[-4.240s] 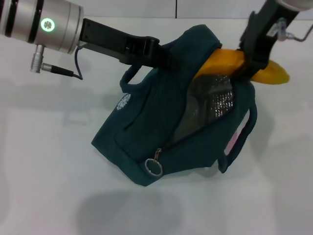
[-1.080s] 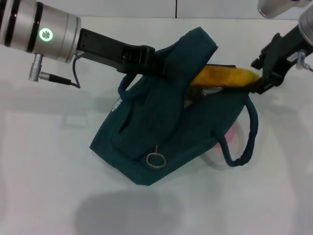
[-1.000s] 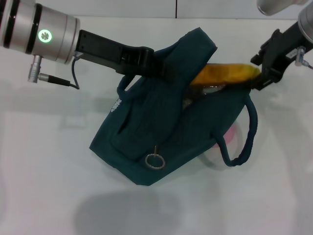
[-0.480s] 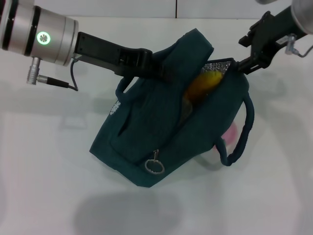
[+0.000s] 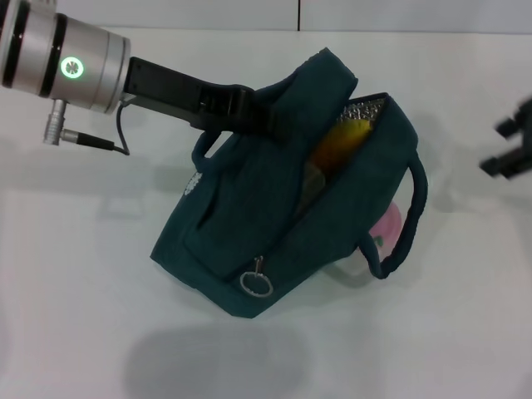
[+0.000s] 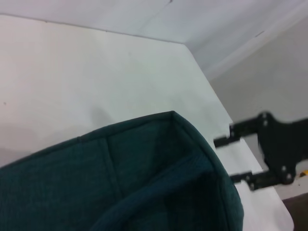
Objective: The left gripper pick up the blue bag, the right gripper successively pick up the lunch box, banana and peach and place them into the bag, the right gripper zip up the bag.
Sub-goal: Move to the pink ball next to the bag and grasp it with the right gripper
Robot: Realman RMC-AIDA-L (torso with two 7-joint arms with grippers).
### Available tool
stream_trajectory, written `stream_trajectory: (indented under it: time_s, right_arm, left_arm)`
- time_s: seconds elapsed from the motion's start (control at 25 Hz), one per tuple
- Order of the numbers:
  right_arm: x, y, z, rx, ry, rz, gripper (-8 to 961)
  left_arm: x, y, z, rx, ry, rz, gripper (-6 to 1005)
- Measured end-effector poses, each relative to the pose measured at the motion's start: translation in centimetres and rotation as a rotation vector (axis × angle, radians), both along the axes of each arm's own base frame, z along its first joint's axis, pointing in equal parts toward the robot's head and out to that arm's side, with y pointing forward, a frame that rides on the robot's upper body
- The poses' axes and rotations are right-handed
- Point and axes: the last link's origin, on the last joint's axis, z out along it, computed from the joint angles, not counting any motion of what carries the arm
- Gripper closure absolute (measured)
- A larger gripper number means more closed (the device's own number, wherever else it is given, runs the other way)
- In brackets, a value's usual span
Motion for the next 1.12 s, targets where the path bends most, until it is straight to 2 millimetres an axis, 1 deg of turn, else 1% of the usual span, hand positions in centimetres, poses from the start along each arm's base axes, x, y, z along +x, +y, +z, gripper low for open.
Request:
stream_trajectory:
  time_s: [0.12, 0.28, 0.36, 0.56, 0.76, 0.84, 1.12]
  right_arm:
    - [1.5, -0.6, -0.6, -0.014, -0.01, -0.024, 366]
    - [2.1, -0.6, -2.0, -0.049, -0.019, -0.033, 364]
    - [2.2, -0.1, -3.0, -0.073, -0.021, -0.039, 363]
    - [1.4, 1.1, -5.3, -0.109, -0.023, -0.02, 360]
    - [0.0, 1.6, -7.1, -0.162, -0.015, 0.007, 357]
    - [-0.9, 1.6, -8.1, -0.205, -0.005, 0.018, 357]
    - [-1.7, 1.6, -9.5, -0.244, 0.005, 0.037, 353]
  left_arm:
    - [-0.4, 0.5, 0.4, 0.029, 0.017, 0.005, 942]
    - [-1.5, 1.1, 0.7, 0.057, 0.041, 0.032, 942]
    - [-2.3, 1.2, 0.9, 0.065, 0.035, 0.046, 942]
    - [-3.8, 1.0, 1.2, 0.071, 0.03, 0.074, 942]
    - [-4.3, 0.8, 1.2, 0.074, 0.031, 0.077, 942]
    - [-4.4, 0.7, 1.2, 0.074, 0.031, 0.08, 942]
    - [-4.6, 0.6, 1.2, 0.074, 0.029, 0.084, 942]
